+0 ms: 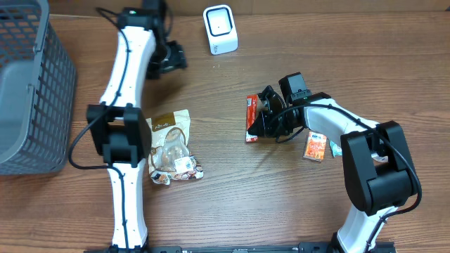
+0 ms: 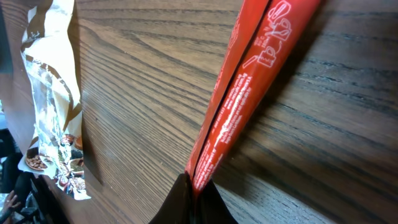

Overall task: Scan the item barcode
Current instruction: 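Release the stick with the left gripper and retract the left arm, then lift the red stick with the right gripper toward the white scanner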

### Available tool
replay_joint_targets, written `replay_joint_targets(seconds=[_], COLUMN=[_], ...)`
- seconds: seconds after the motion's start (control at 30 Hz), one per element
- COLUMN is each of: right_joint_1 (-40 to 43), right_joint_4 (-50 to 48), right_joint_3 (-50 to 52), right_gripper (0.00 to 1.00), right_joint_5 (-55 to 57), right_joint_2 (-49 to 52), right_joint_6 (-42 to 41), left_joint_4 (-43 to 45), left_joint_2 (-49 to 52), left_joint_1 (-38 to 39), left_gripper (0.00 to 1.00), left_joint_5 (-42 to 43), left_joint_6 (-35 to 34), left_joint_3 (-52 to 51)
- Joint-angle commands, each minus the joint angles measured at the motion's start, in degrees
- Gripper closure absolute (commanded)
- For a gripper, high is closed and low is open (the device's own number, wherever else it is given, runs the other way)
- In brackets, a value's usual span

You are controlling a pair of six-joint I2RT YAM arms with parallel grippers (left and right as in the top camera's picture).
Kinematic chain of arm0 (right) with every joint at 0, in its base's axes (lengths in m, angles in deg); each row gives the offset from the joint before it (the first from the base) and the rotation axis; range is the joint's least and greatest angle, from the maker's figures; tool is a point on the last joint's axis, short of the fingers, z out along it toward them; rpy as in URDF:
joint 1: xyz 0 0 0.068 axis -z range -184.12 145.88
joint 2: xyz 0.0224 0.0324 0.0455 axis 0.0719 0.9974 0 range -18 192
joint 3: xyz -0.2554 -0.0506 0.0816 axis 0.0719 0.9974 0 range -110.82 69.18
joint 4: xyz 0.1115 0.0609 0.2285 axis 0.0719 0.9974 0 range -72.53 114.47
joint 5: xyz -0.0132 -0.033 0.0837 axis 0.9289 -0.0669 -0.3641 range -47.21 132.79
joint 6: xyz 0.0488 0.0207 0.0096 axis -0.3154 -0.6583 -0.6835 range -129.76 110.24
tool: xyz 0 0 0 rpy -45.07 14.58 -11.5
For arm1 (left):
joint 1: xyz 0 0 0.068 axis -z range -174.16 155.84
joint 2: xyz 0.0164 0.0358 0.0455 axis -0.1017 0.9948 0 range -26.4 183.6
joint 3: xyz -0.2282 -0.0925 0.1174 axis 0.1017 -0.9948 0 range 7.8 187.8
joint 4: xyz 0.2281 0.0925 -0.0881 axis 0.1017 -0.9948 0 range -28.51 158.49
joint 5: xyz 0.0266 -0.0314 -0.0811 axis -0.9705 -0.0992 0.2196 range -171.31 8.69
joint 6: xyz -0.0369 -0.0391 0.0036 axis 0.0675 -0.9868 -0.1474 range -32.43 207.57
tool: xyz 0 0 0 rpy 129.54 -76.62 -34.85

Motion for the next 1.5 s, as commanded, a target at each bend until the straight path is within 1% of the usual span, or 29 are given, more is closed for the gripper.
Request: replay_joint_targets(seconds=[0.0, 0.07, 0.1, 0.13, 0.27, 0.43, 0.57, 0.8, 0.97, 1.03, 1.07, 1.17, 1.27, 1.33, 1.47], right_joint_1=[0.1, 0.1, 0.1, 0.1, 0.1, 0.1, 0.0, -0.3, -1.4, -1.9, -2.2, -3.0, -3.8, -4.7, -6.3], right_joint_4=[-0.2, -0.2, -0.2, -0.2, -0.2, 0.2, 3.6, 17.0, 21.1, 20.9, 20.4, 18.1, 12.9, 8.5, 1.8], right_joint_3=[0.0, 0.0, 0.0, 0.0, 0.0, -1.5, -5.4, -18.9, -28.2, -31.7, -33.4, -36.2, -36.2, -36.1, -36.1], right_gripper=[0.96, 0.96, 0.96, 0.96, 0.96, 0.96, 0.96, 0.96, 0.96, 0.96, 0.96, 0.96, 0.96, 0.96, 0.96], right_joint_5=[0.9, 0.9, 0.9, 0.9, 0.9, 1.9, 8.5, 21.9, 32.3, 35.9, 37.6, 40.7, 44.6, 49.4, 52.9], right_joint_2=[0.3, 0.3, 0.3, 0.3, 0.3, 0.2, -0.4, -0.9, -0.9, -0.9, -0.9, -0.9, -0.9, -0.8, -0.8], right_joint_6=[0.7, 0.7, 0.7, 0.7, 0.7, 4.9, 8.4, 18.8, 25.0, 25.0, 26.5, 33.5, 39.1, 39.7, 40.0], left_joint_4=[-0.1, -0.2, -0.2, -0.2, -0.1, -0.1, -0.1, -0.1, -0.1, -0.1, -0.1, -0.1, -0.1, -0.1, -0.1], left_joint_2=[0.9, 0.9, 0.9, 0.9, 0.9, 0.9, 0.9, 0.9, 0.9, 0.9, 0.9, 0.9, 0.9, 0.9, 0.9], left_joint_1=[-2.6, -3.8, -4.5, -4.9, -6.1, -6.3, -6.2, -6.2, -6.2, -6.2, -6.2, -6.2, -6.2, -6.2, -6.2], left_gripper=[0.26, 0.22, 0.14, 0.00, 0.00, 0.00, 0.00, 0.00, 0.00, 0.00, 0.00, 0.00, 0.00, 0.00, 0.00], left_joint_5=[-7.6, -8.3, -8.3, -8.3, -8.3, -8.3, -8.3, -8.3, -8.3, -8.3, -8.3, -8.3, -8.3, -8.3, -8.3], left_joint_6=[1.1, 1.2, 1.5, 1.5, 1.5, 1.5, 1.5, 1.5, 1.5, 1.5, 1.5, 1.5, 1.5, 1.5, 1.5], left_joint_3=[0.7, 0.7, 0.7, 0.7, 0.7, 0.7, 0.7, 0.7, 0.7, 0.7, 0.7, 0.7, 0.7, 0.7, 0.7])
